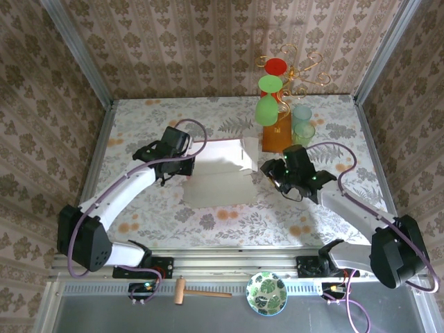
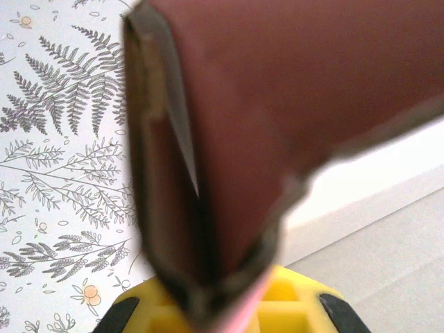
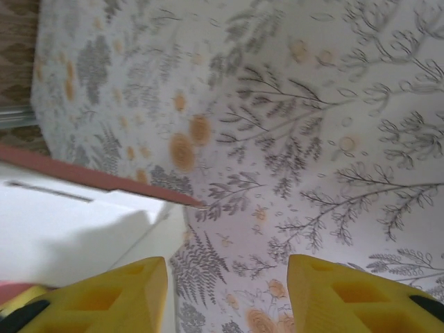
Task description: Fold the paper box
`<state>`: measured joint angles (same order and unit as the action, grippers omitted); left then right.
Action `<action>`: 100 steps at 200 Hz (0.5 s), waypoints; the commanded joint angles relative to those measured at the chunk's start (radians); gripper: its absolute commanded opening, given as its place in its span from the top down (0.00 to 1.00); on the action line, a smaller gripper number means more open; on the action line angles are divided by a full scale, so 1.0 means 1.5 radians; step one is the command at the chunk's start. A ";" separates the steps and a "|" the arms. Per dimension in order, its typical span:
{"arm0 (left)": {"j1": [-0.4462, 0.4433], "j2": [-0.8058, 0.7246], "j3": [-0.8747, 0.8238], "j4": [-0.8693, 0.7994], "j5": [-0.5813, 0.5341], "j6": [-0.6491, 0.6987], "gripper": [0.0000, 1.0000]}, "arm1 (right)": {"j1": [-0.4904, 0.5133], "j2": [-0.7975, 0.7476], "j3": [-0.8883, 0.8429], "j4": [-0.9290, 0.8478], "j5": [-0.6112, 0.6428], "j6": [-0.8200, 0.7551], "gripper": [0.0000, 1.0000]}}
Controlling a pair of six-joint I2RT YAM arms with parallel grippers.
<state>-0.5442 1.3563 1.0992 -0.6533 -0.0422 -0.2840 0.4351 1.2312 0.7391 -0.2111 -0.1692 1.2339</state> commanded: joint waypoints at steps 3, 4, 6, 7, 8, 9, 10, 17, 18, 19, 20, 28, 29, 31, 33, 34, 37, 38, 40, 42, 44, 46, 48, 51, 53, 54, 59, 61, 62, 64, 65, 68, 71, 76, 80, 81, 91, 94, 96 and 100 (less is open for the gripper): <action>-0.006 -0.017 -0.009 0.007 -0.007 0.012 1.00 | 0.016 0.024 0.007 0.067 -0.013 0.005 0.47; -0.006 -0.017 -0.008 0.007 -0.007 0.012 1.00 | 0.017 0.025 0.008 0.068 -0.013 0.005 0.47; -0.006 -0.017 -0.009 0.007 -0.008 0.011 1.00 | 0.018 0.028 0.008 0.070 -0.013 0.005 0.47; -0.007 -0.017 -0.009 0.008 -0.008 0.012 1.00 | 0.019 0.029 0.008 0.071 -0.013 0.005 0.47; -0.007 -0.017 -0.009 0.007 -0.008 0.012 1.00 | 0.019 0.031 0.009 0.072 -0.013 0.005 0.46; -0.007 -0.017 -0.010 0.008 -0.008 0.011 1.00 | 0.020 0.032 0.009 0.073 -0.013 0.005 0.46; -0.007 -0.017 -0.010 0.008 -0.008 0.011 1.00 | 0.021 0.033 0.009 0.075 -0.013 0.005 0.46; -0.008 -0.017 -0.010 0.008 -0.006 0.010 1.00 | 0.024 0.045 0.011 0.085 -0.014 0.007 0.46; -0.008 -0.017 -0.009 0.008 -0.006 0.010 1.00 | 0.024 0.046 0.012 0.086 -0.014 0.007 0.46; -0.008 -0.017 -0.009 0.008 -0.007 0.010 1.00 | 0.024 0.048 0.012 0.087 -0.014 0.008 0.46; -0.008 -0.017 -0.009 0.008 -0.007 0.010 1.00 | 0.025 0.050 0.012 0.088 -0.015 0.009 0.46; -0.009 -0.018 -0.009 0.008 -0.007 0.010 1.00 | 0.026 0.061 0.014 0.102 -0.017 0.014 0.45; -0.009 -0.018 -0.010 0.008 -0.007 0.009 1.00 | 0.026 0.062 0.015 0.103 -0.017 0.014 0.45; -0.009 -0.018 -0.010 0.008 -0.007 0.010 1.00 | 0.027 0.065 0.016 0.106 -0.018 0.015 0.45; -0.009 -0.018 -0.010 0.008 -0.007 0.010 1.00 | 0.027 0.067 0.017 0.109 -0.019 0.015 0.45; -0.009 -0.018 -0.010 0.009 -0.006 0.010 1.00 | 0.027 0.068 0.017 0.110 -0.019 0.016 0.45; -0.010 -0.018 -0.010 0.008 -0.007 0.009 1.00 | 0.028 0.072 0.019 0.114 -0.020 0.017 0.46; -0.010 -0.018 -0.010 0.008 -0.007 0.009 1.00 | 0.028 0.074 0.020 0.115 -0.020 0.018 0.46; -0.010 -0.018 -0.010 0.008 -0.006 0.008 1.00 | 0.029 0.076 0.021 0.116 -0.021 0.019 0.46; -0.010 -0.018 -0.010 0.008 -0.007 0.009 1.00 | 0.029 0.078 0.023 0.117 -0.021 0.018 0.46; -0.010 -0.019 -0.011 0.009 -0.006 0.009 1.00 | 0.030 0.081 0.025 0.117 -0.022 0.019 0.46; -0.010 -0.018 -0.011 0.009 -0.006 0.008 1.00 | 0.030 0.083 0.026 0.118 -0.023 0.020 0.46; -0.010 -0.018 -0.011 0.009 -0.006 0.007 1.00 | 0.031 0.085 0.028 0.119 -0.023 0.019 0.46; -0.010 -0.018 -0.011 0.009 -0.006 0.008 1.00 | 0.032 0.087 0.030 0.120 -0.024 0.019 0.46; -0.010 -0.018 -0.011 0.009 -0.005 0.008 1.00 | 0.032 0.089 0.031 0.120 -0.025 0.020 0.46; -0.010 -0.018 -0.012 0.009 -0.005 0.007 1.00 | 0.032 0.090 0.031 0.121 -0.026 0.020 0.46; -0.010 -0.018 -0.012 0.009 -0.004 0.007 1.00 | 0.034 0.095 0.034 0.122 -0.026 0.019 0.46; -0.010 -0.018 -0.012 0.010 -0.004 0.006 1.00 | 0.034 0.097 0.035 0.123 -0.026 0.019 0.46; -0.010 -0.018 -0.011 0.010 -0.004 0.007 1.00 | 0.034 0.098 0.035 0.124 -0.027 0.019 0.46; -0.010 -0.018 -0.011 0.010 -0.004 0.007 1.00 | 0.035 0.100 0.036 0.125 -0.027 0.020 0.46; -0.010 -0.018 -0.011 0.010 -0.004 0.006 1.00 | 0.035 0.101 0.036 0.125 -0.027 0.020 0.46; -0.010 -0.018 -0.012 0.010 -0.003 0.006 1.00 | 0.035 0.102 0.037 0.127 -0.027 0.021 0.46; -0.010 -0.017 -0.011 0.011 -0.002 0.006 1.00 | 0.035 0.103 0.037 0.129 -0.028 0.022 0.46; -0.010 -0.018 -0.012 0.011 -0.002 0.006 1.00 | 0.035 0.103 0.038 0.133 -0.028 0.023 0.46; -0.010 -0.018 -0.012 0.011 -0.001 0.006 1.00 | 0.035 0.103 0.038 0.137 -0.029 0.025 0.47; -0.010 -0.018 -0.011 0.011 -0.001 0.006 1.00 | 0.035 0.103 0.038 0.138 -0.029 0.025 0.47; -0.010 -0.017 -0.011 0.011 -0.001 0.005 1.00 | 0.035 0.124 0.042 0.143 -0.028 0.028 0.48; -0.011 -0.017 -0.011 0.011 -0.001 0.005 1.00 | 0.035 0.126 0.044 0.144 -0.029 0.029 0.48; -0.011 -0.017 -0.011 0.011 -0.001 0.006 1.00 | 0.035 0.128 0.045 0.145 -0.030 0.029 0.48; -0.011 -0.017 -0.013 0.011 -0.001 0.005 1.00 | 0.036 0.130 0.049 0.145 -0.031 0.030 0.48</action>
<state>-0.5560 1.3544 1.0916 -0.6426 -0.0418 -0.2840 0.4824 1.3899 0.7712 -0.0395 -0.1963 1.2621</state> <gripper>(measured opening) 0.071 0.526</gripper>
